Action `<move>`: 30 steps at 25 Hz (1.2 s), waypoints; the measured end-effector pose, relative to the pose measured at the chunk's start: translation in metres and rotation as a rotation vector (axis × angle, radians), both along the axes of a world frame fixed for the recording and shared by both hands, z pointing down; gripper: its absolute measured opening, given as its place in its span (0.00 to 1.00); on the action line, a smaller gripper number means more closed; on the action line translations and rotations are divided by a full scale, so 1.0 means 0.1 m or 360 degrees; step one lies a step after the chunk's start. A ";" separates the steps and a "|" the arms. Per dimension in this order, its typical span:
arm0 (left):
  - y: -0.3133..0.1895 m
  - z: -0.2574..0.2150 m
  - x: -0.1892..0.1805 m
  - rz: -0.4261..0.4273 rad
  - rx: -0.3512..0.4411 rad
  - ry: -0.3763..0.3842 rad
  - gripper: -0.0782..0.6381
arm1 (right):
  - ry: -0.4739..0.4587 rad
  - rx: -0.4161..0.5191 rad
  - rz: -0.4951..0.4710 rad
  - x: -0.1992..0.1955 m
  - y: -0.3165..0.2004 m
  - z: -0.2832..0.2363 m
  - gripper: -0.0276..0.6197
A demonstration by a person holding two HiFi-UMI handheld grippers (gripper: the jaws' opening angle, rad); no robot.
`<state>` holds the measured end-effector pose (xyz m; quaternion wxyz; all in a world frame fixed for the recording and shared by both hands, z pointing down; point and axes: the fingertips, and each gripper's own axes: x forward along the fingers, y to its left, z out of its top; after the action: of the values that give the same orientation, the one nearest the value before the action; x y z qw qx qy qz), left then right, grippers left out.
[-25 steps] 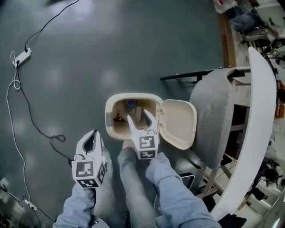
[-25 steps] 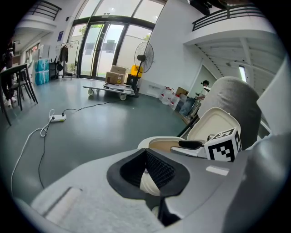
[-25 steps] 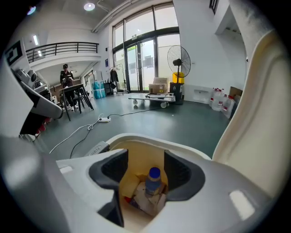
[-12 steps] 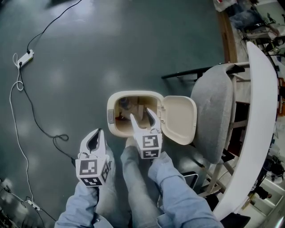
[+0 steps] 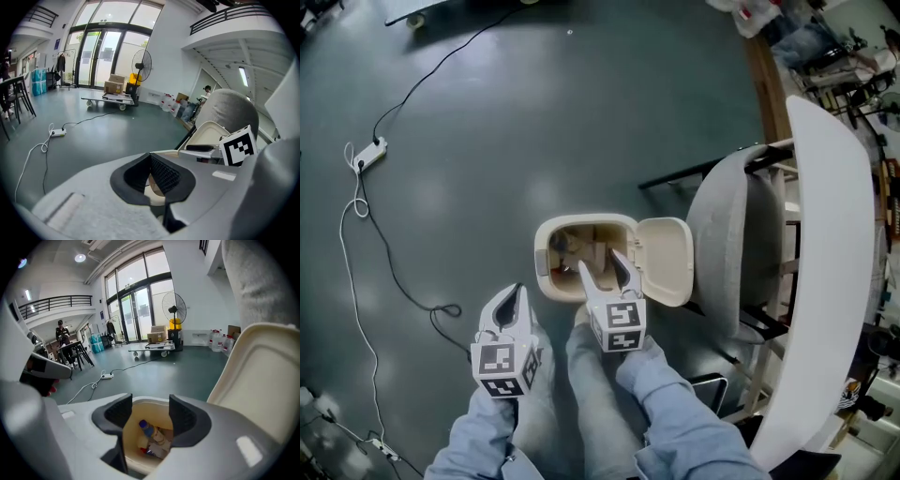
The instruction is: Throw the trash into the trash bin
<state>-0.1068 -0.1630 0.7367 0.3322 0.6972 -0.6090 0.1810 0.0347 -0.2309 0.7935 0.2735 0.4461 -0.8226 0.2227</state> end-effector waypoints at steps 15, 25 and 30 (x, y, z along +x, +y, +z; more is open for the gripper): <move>-0.28 -1.44 -0.02 -0.0086 0.0181 0.0092 0.12 | 0.0018 0.0091 0.0145 0.25 0.02 -1.65 0.09; -0.24 -2.49 -0.10 -0.0110 0.0311 0.0133 0.12 | -0.0041 0.0298 0.0223 0.45 0.07 -2.98 0.05; -0.21 -3.17 -0.04 -0.0012 0.0438 0.0097 0.12 | -0.0047 0.0432 0.0272 0.68 0.17 -3.71 0.05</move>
<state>-0.1112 -0.1837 0.4201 0.2524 0.7390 -0.6203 0.0734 0.1026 -0.2139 0.4222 0.1788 0.5440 -0.8081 0.1383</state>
